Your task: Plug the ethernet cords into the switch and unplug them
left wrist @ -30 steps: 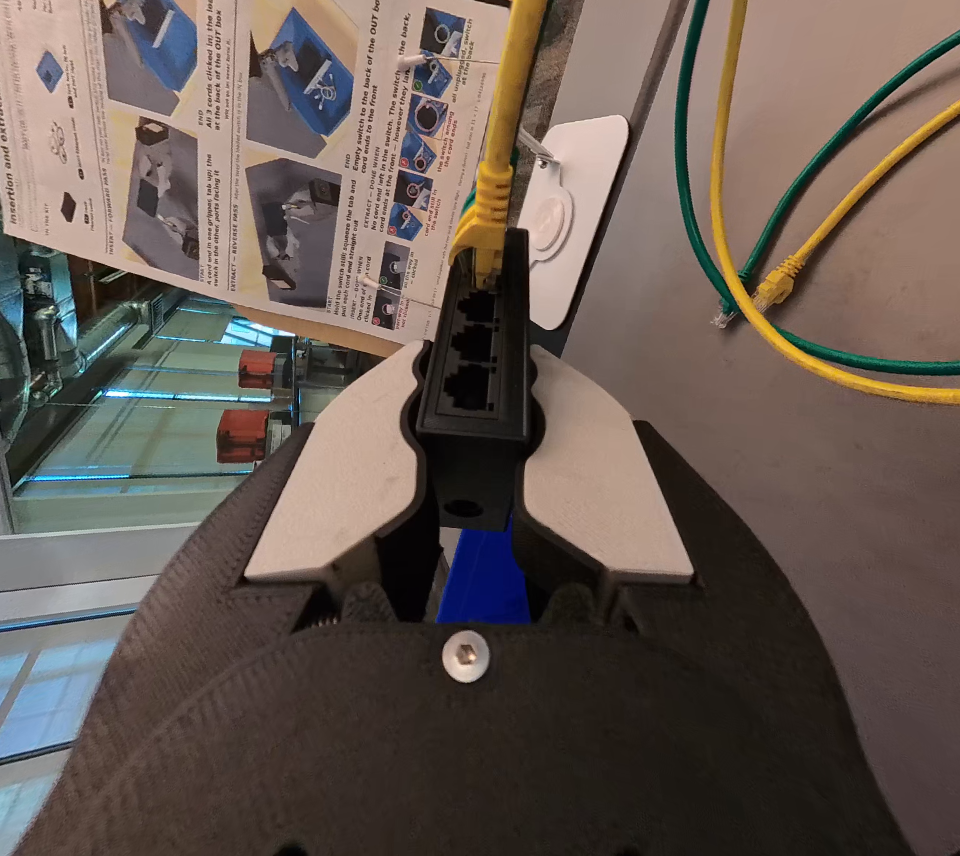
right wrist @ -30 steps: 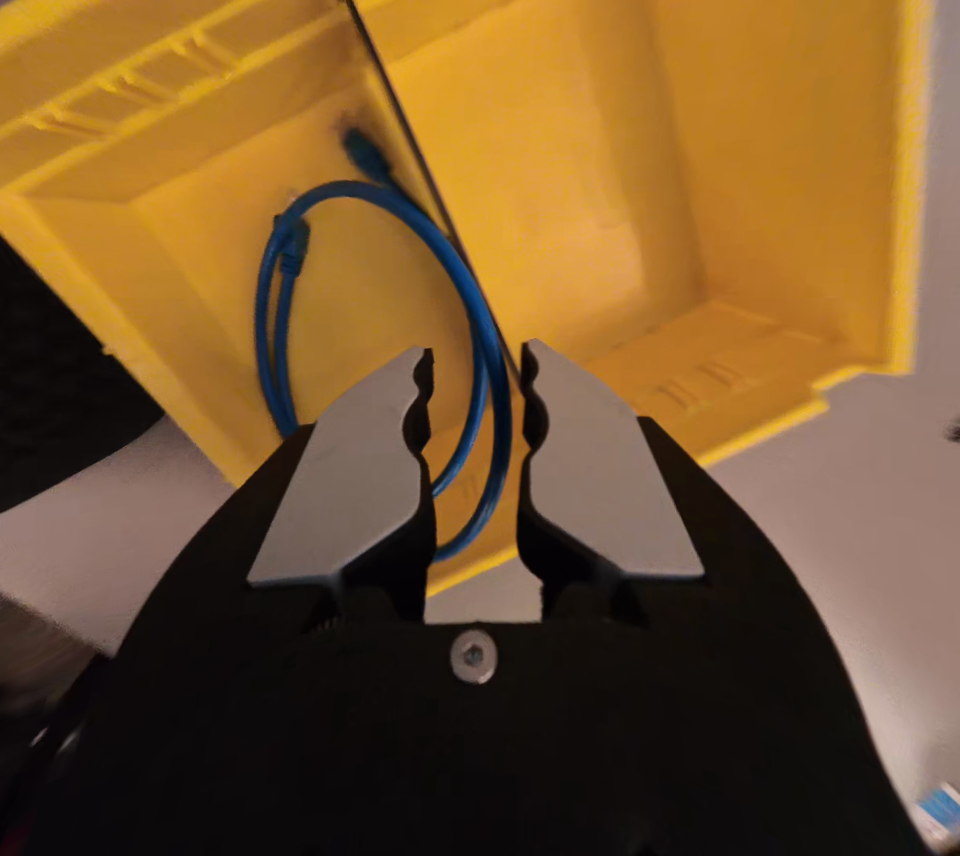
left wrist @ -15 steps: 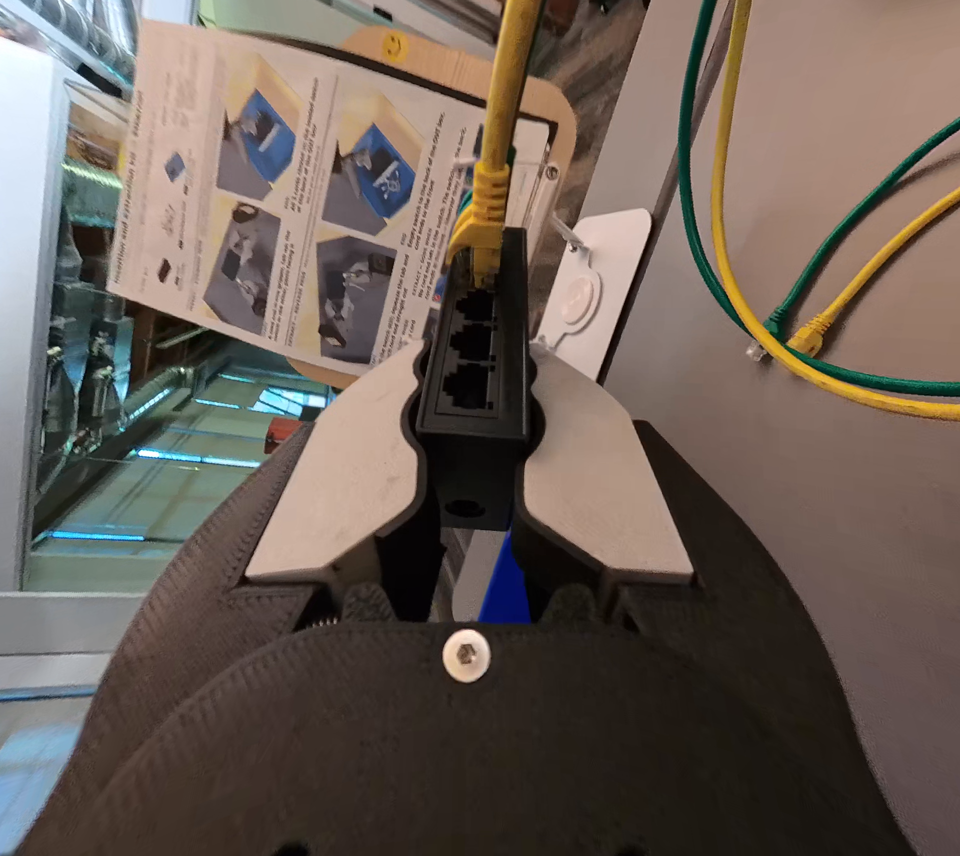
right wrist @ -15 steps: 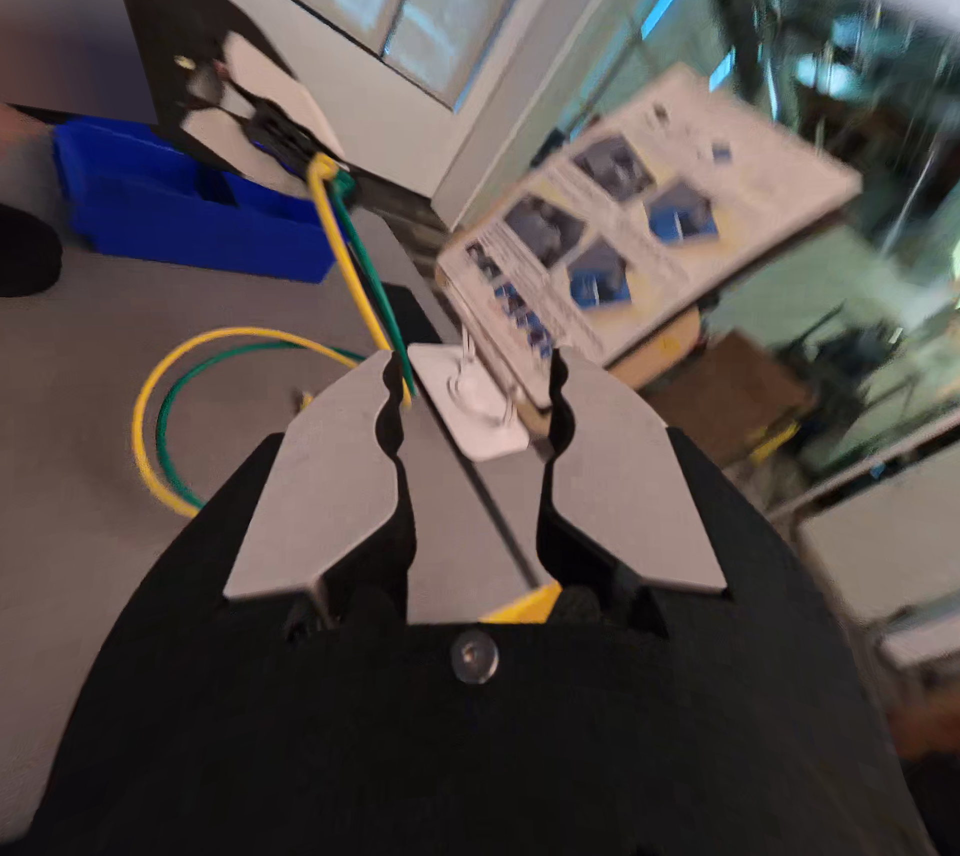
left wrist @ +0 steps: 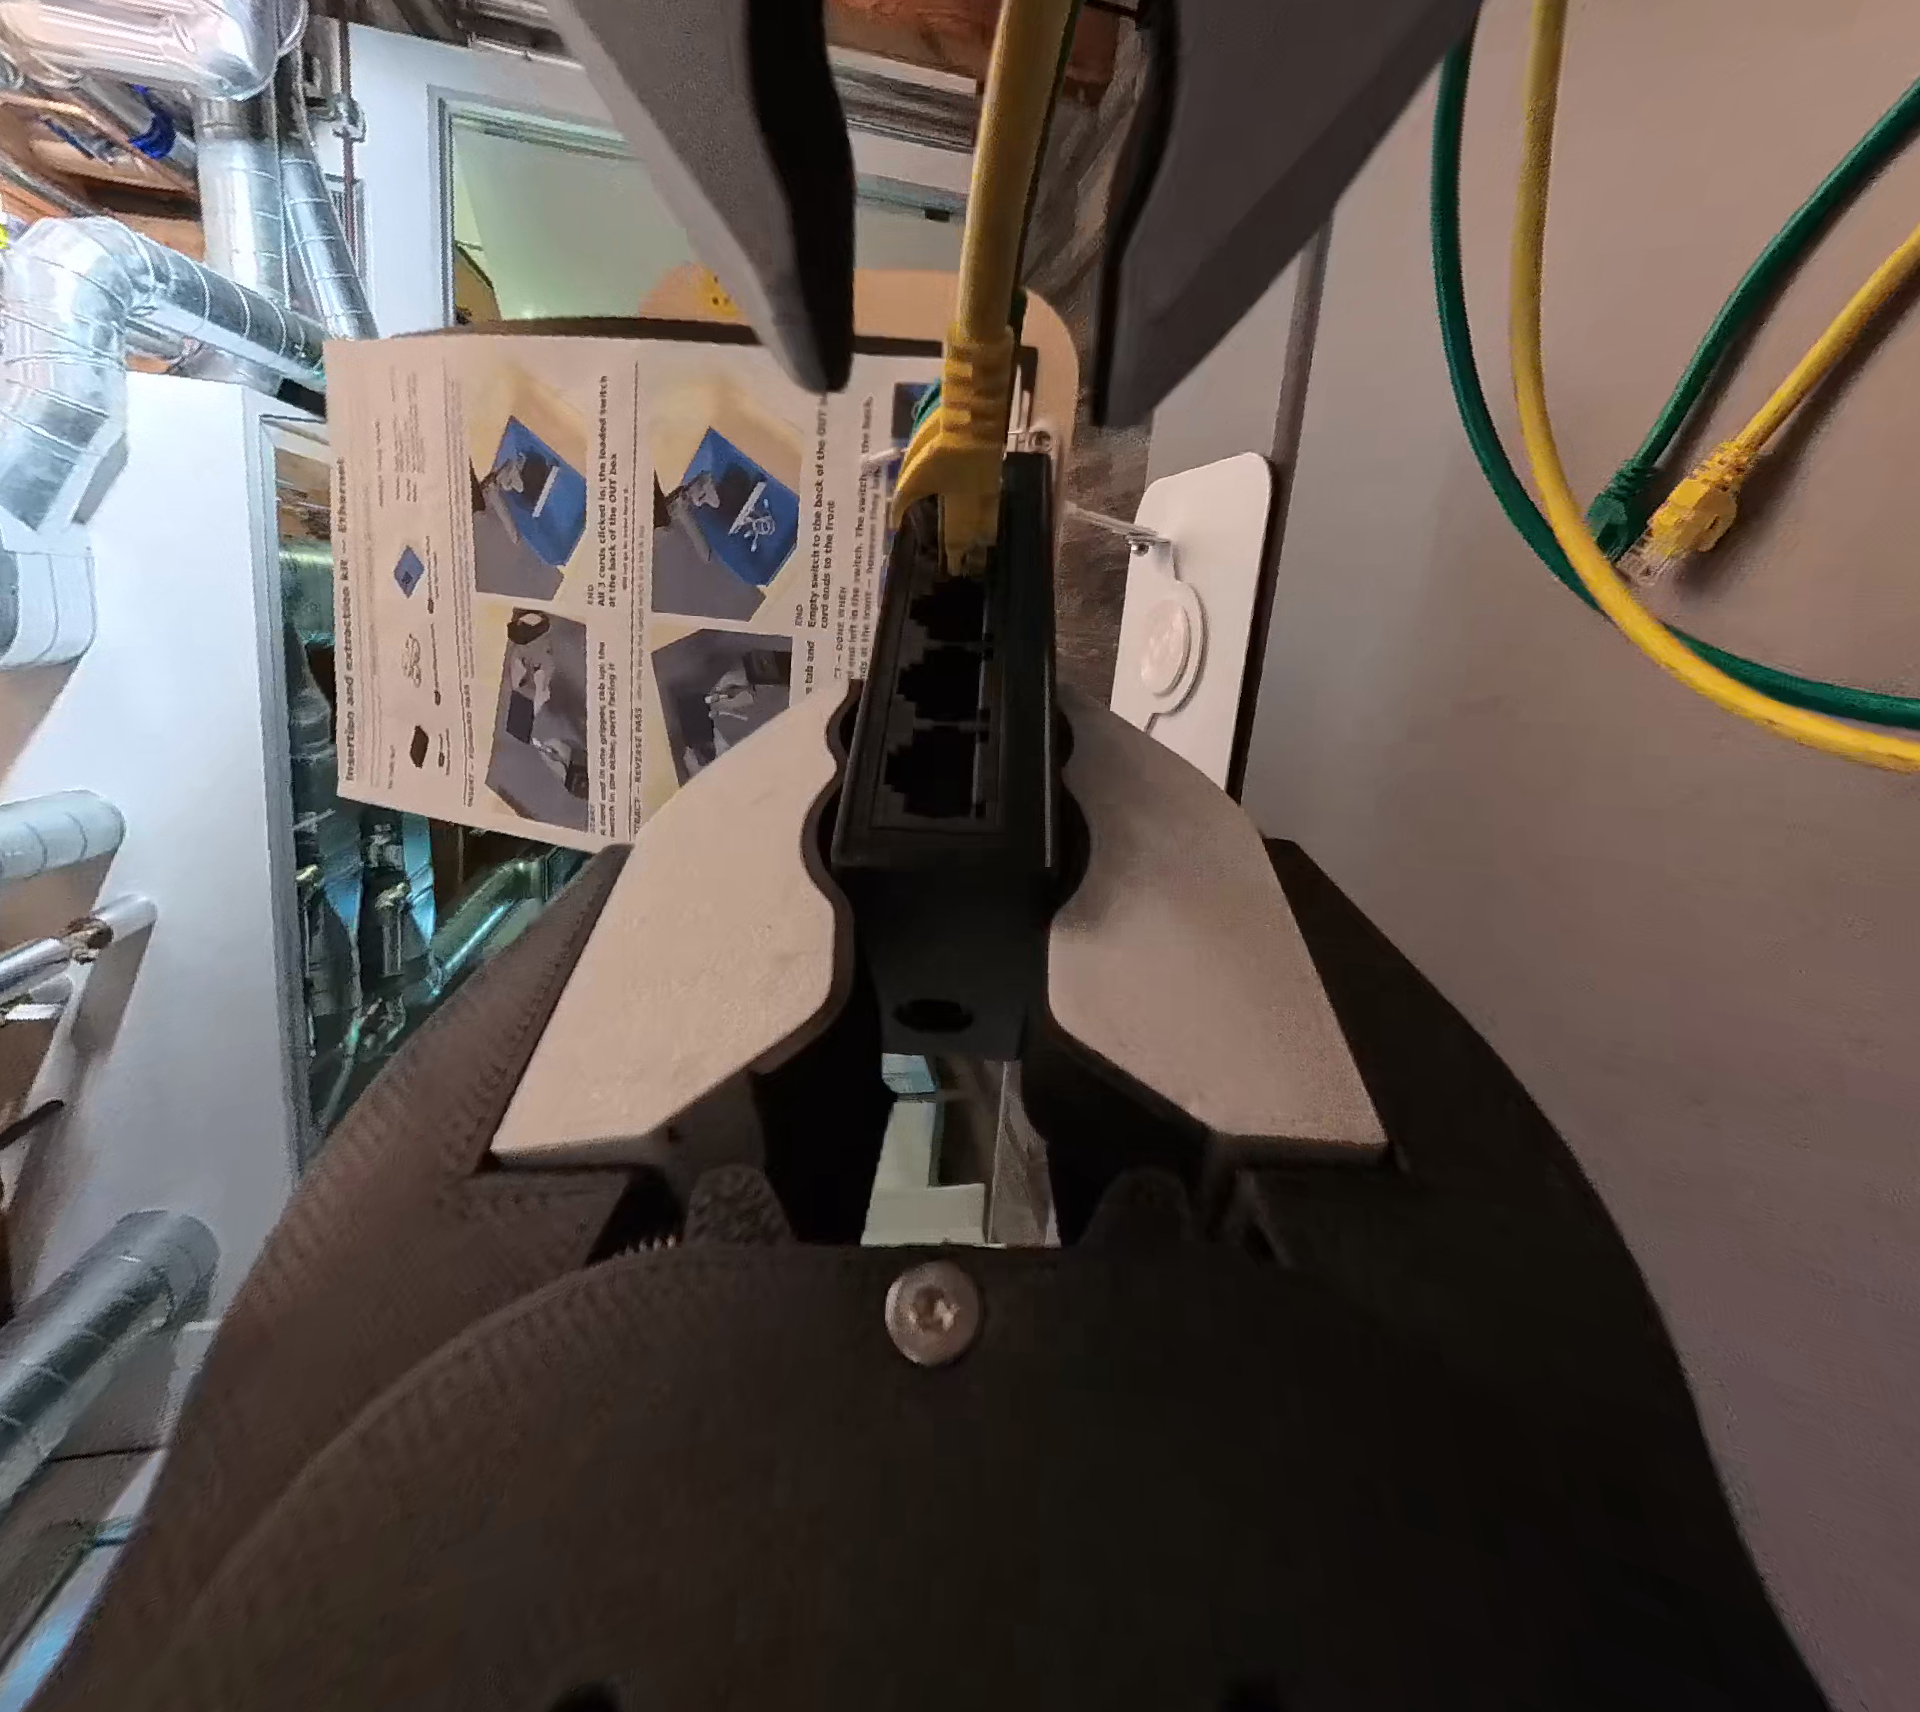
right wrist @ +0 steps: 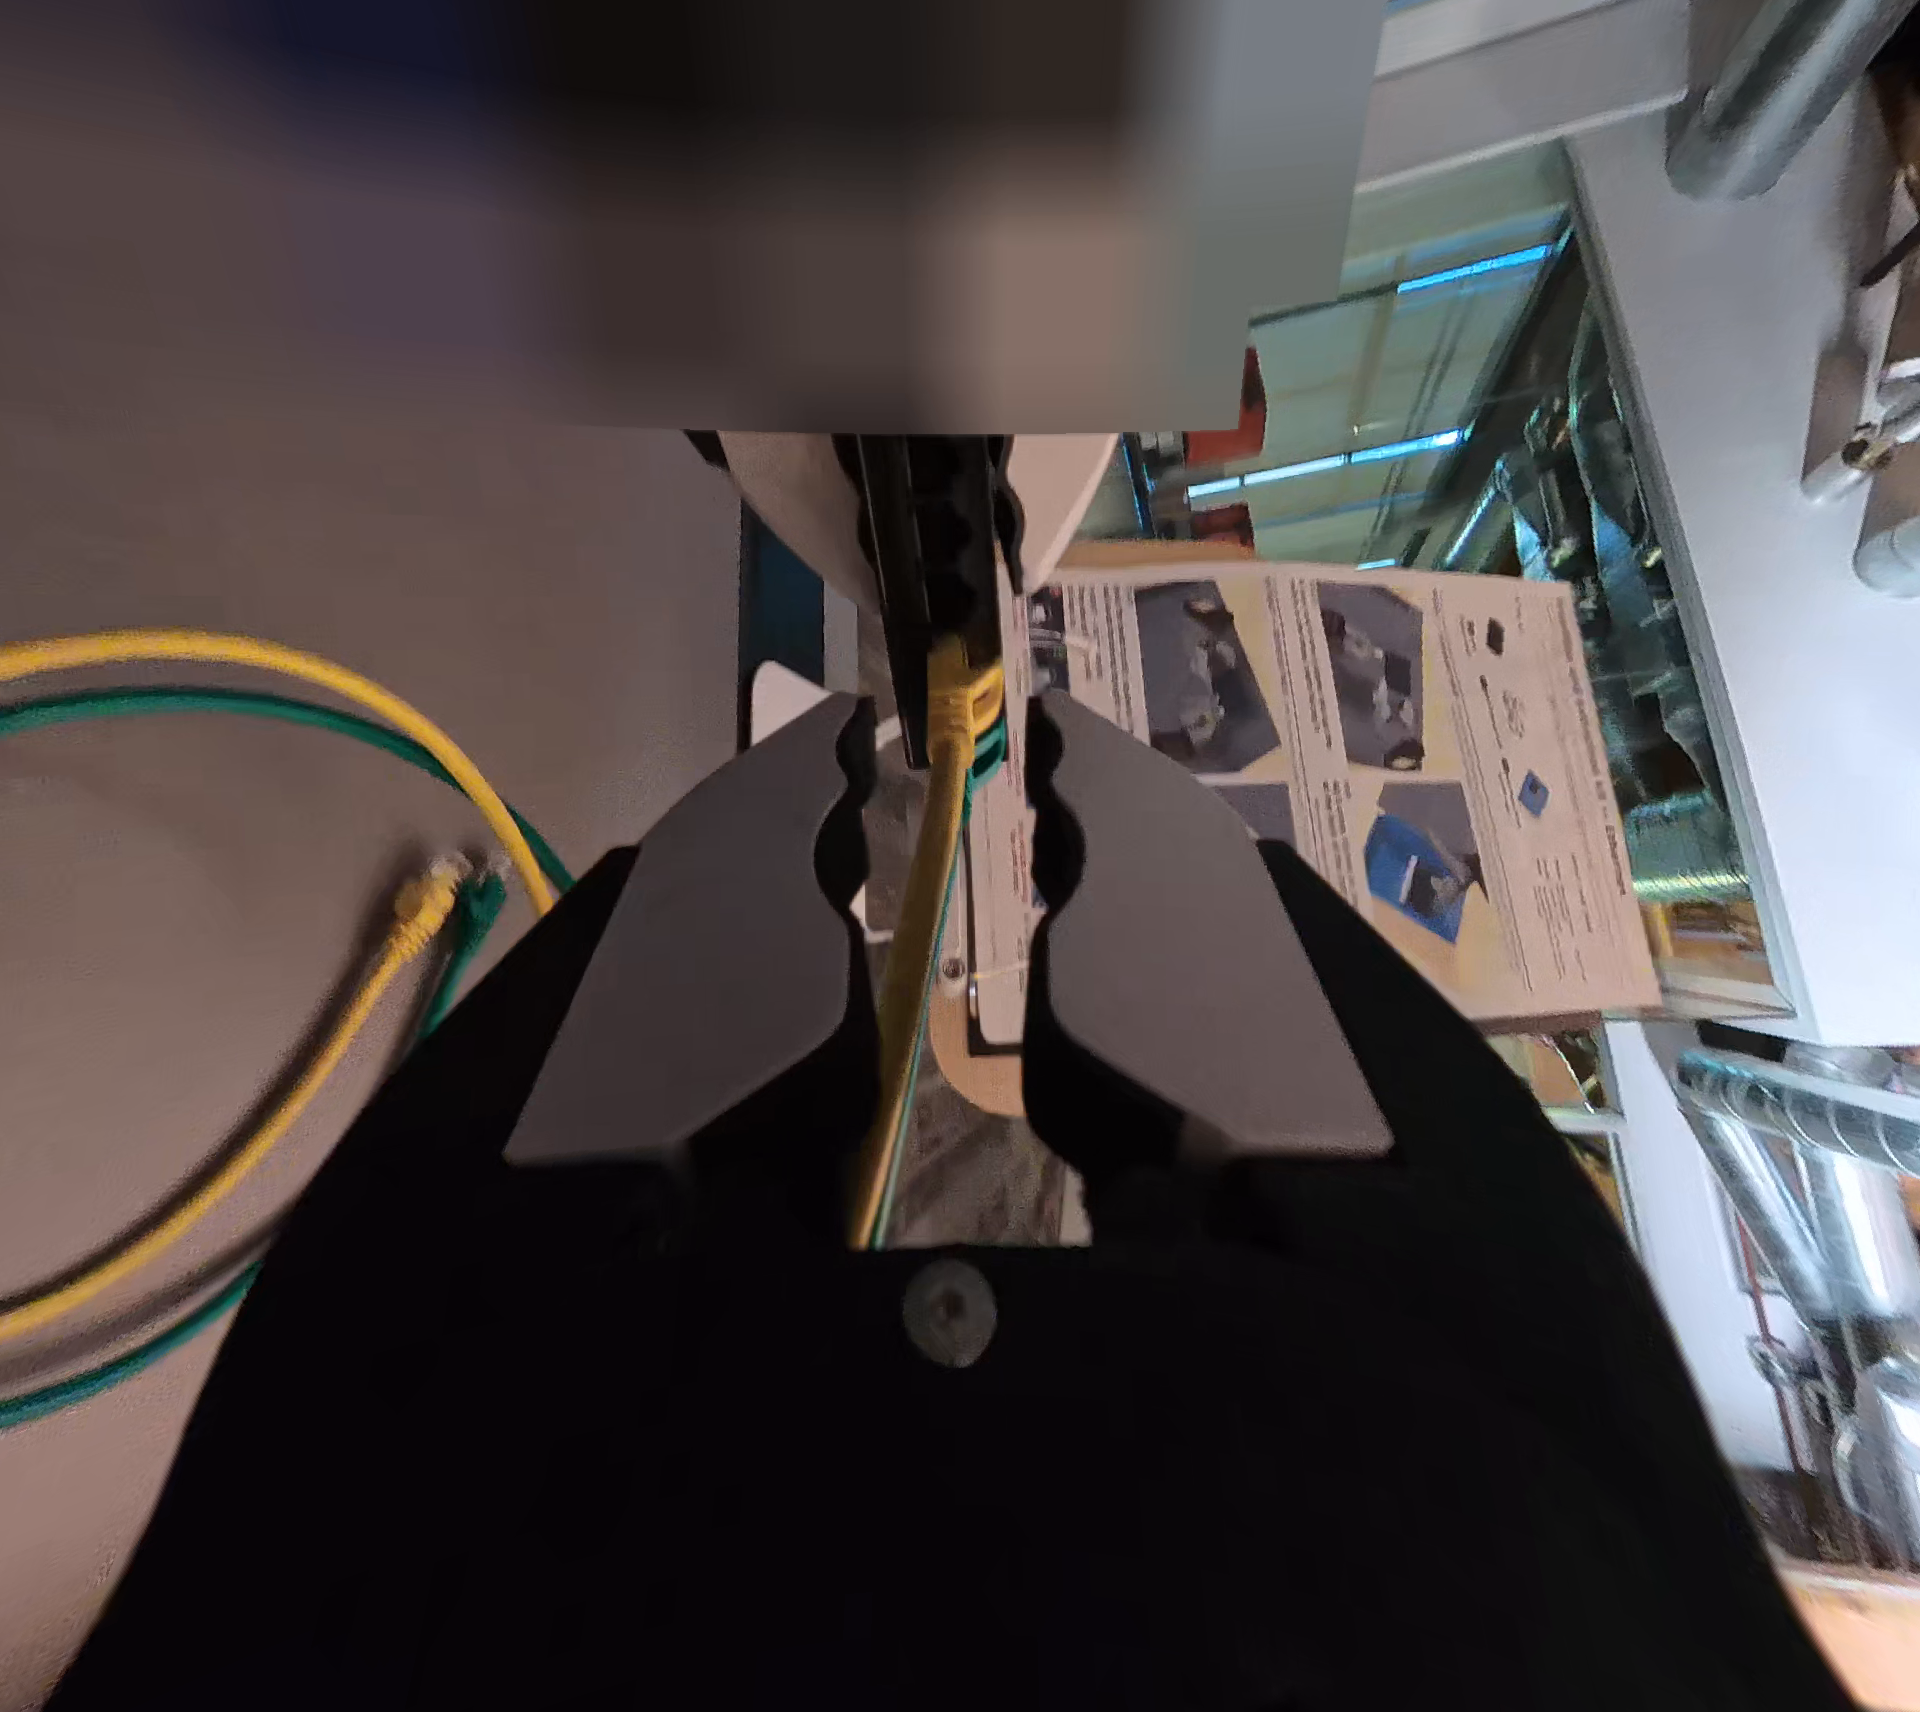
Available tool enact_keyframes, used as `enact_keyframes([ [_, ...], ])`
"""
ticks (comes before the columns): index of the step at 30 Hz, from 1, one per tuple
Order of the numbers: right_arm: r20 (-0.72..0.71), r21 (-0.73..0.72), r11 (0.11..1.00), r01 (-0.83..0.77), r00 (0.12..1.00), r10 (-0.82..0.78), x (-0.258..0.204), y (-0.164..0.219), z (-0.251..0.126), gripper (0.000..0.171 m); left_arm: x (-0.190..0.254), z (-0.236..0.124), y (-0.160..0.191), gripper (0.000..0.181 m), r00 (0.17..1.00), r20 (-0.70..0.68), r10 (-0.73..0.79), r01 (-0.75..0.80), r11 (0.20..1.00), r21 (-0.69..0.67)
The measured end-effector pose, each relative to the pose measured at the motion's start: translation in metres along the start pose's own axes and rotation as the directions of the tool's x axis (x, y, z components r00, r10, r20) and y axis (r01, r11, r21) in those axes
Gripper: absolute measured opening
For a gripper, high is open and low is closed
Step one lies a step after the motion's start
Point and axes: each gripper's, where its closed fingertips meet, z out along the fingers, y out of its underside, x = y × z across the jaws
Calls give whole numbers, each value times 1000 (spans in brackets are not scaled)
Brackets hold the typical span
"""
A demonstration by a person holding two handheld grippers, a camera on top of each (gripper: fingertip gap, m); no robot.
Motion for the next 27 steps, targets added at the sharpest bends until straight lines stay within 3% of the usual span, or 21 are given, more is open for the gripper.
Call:
enact_keyframes([
  [6,28,-51,999,19,999,-17,-11,18,7,26,10,1,-11,30,999,-14,37,-37,999,-2],
  [27,-72,25,1000,10,997,-8,-3,5,2,17,6,-7,-22,30,999,5,48,-48,999,15],
])
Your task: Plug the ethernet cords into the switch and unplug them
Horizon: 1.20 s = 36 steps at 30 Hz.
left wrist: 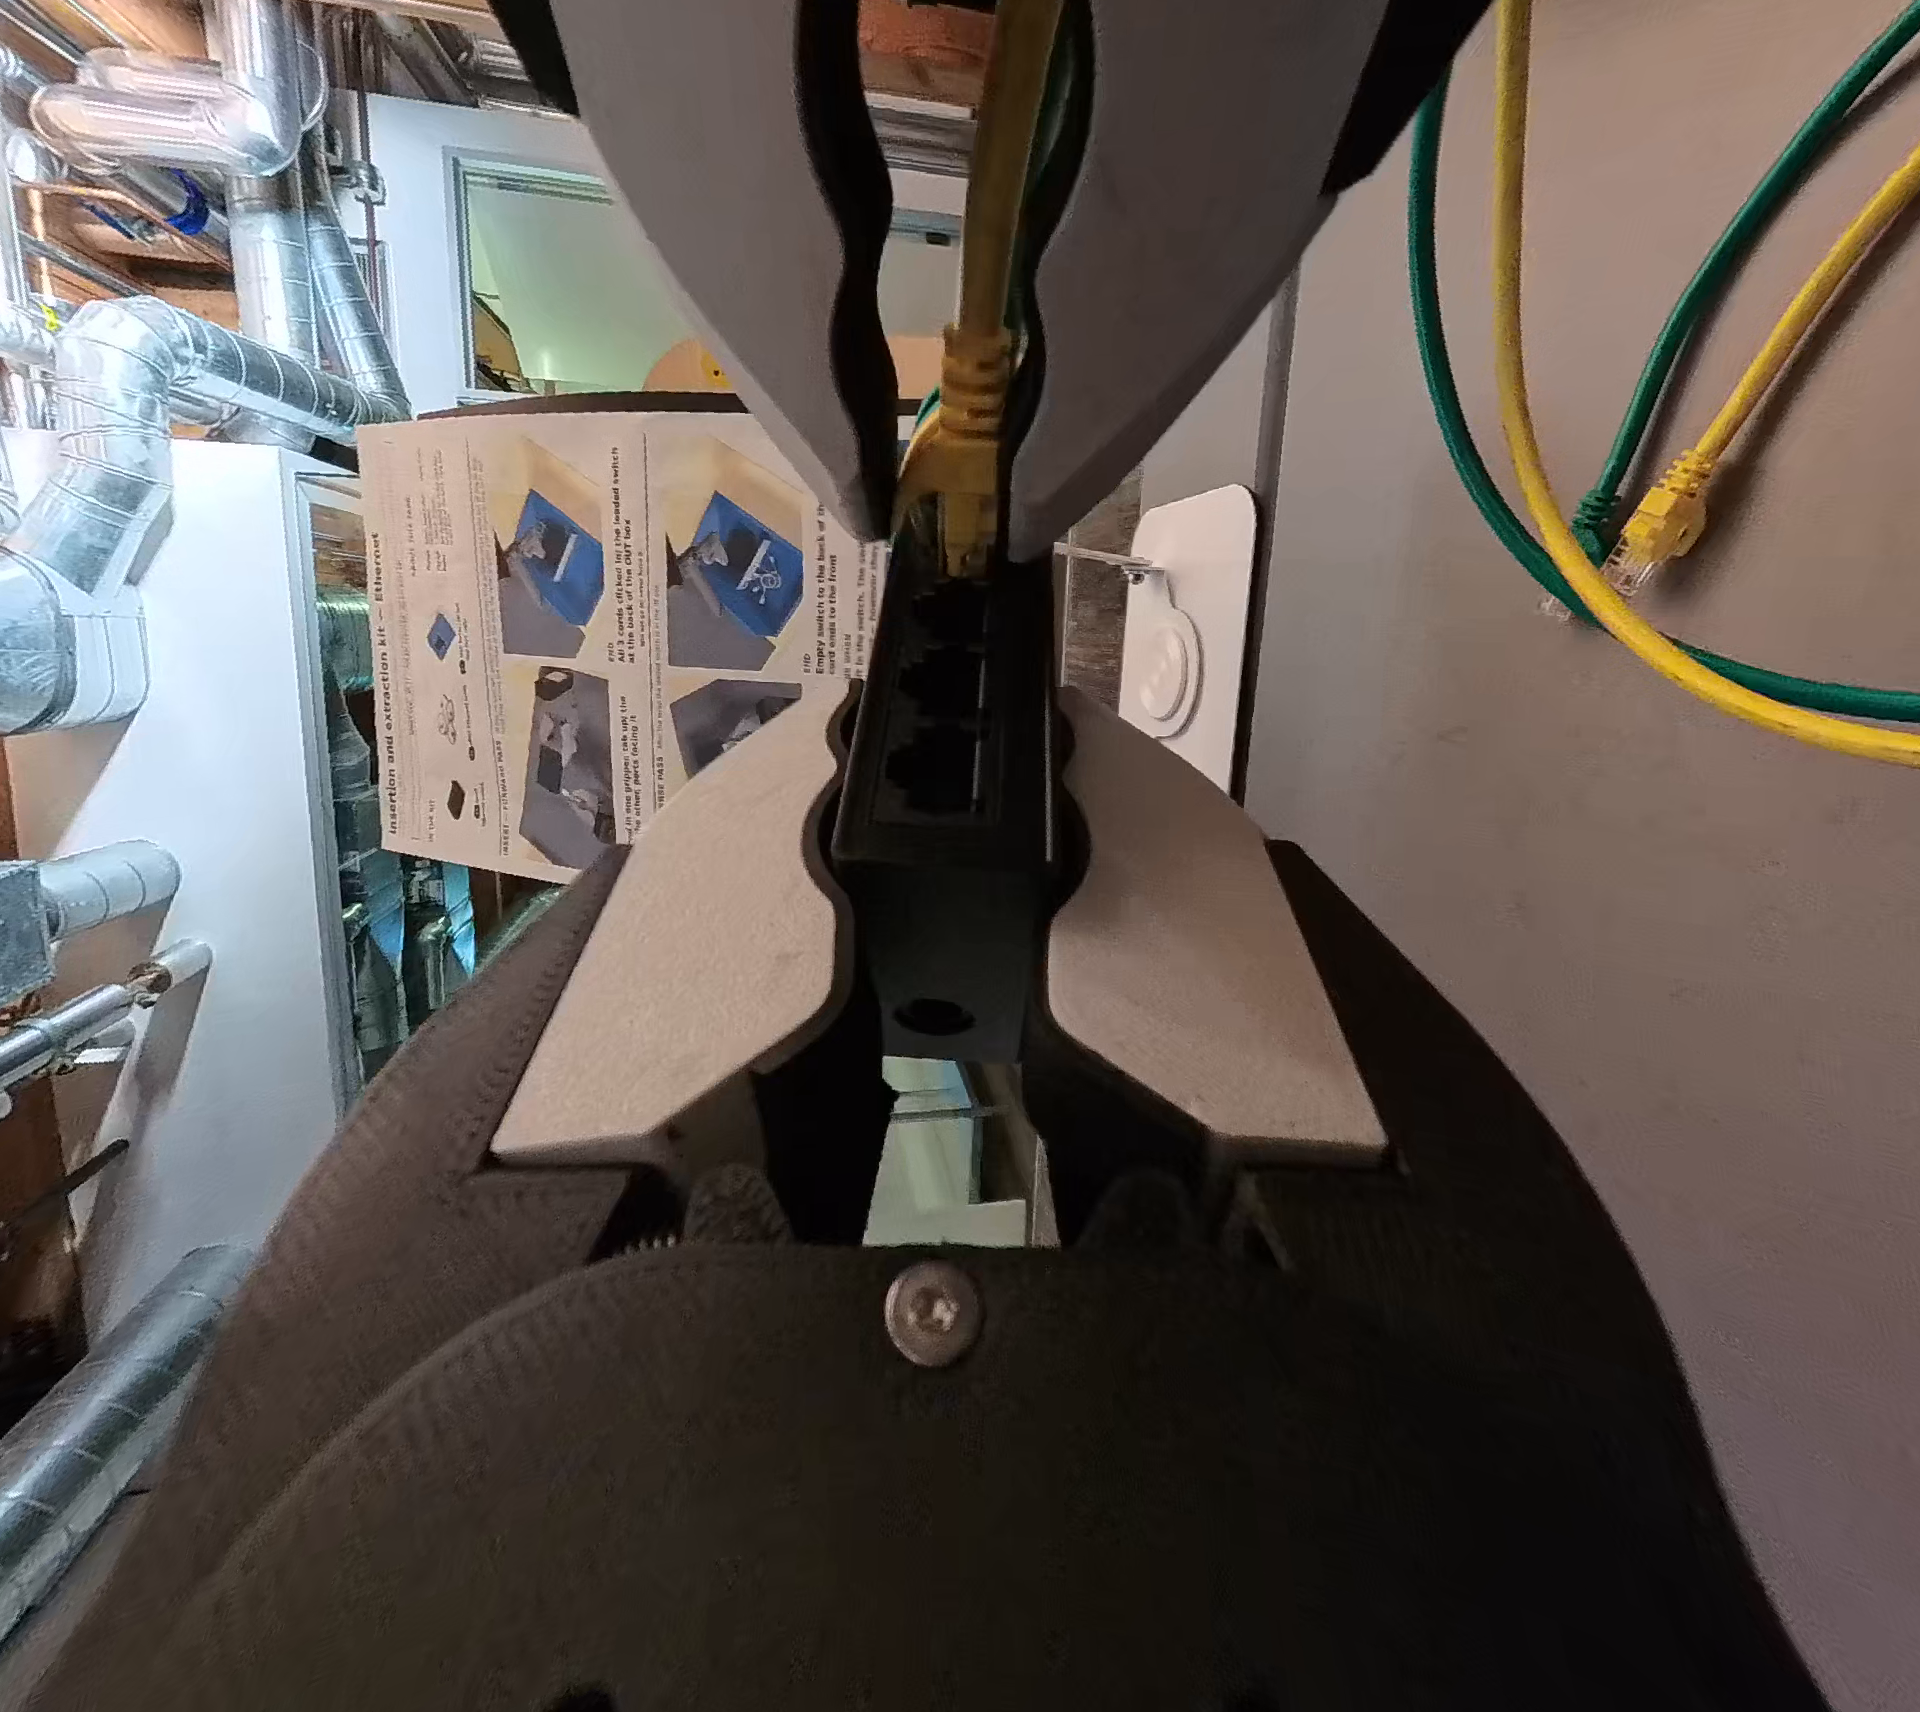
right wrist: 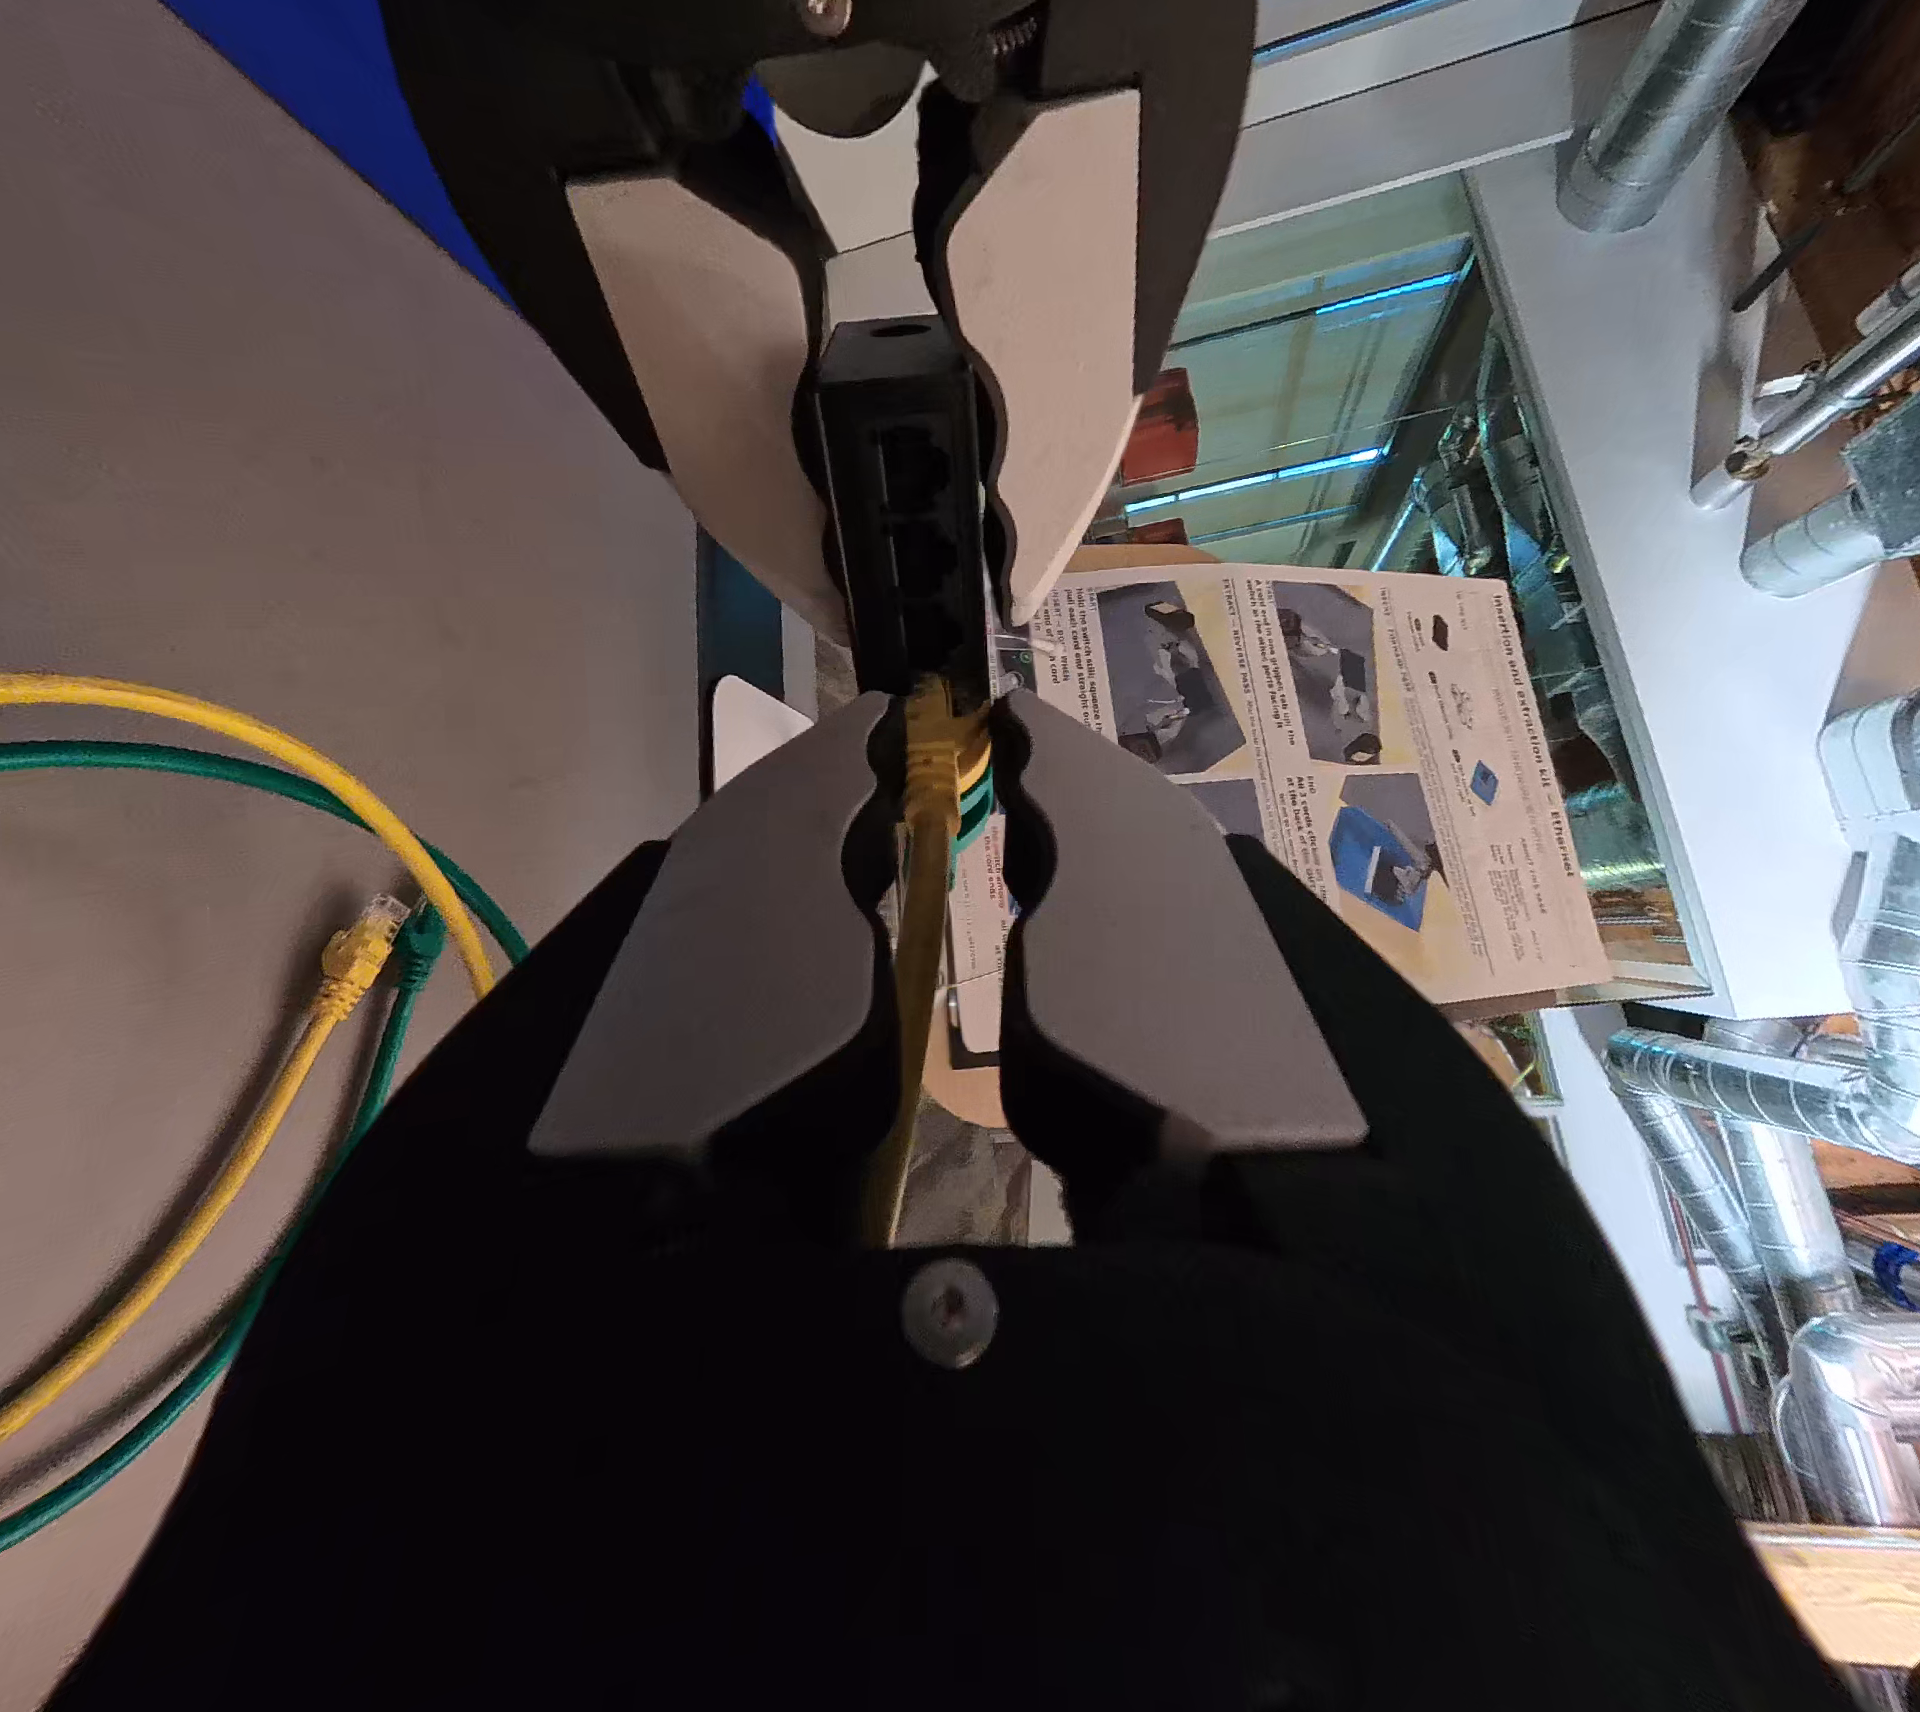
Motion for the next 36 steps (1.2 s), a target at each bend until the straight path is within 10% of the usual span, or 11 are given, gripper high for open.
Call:
enact_keyframes([
  [32,286,-165,986,-34,955,81,-55,45,3,16,54,40,4,31,991,-121,63,-62,998,5],
  [36,443,-185,982,27,894,59,-89,42,3,15,9,36,59,30,999,11,-34,36,984,-173],
])
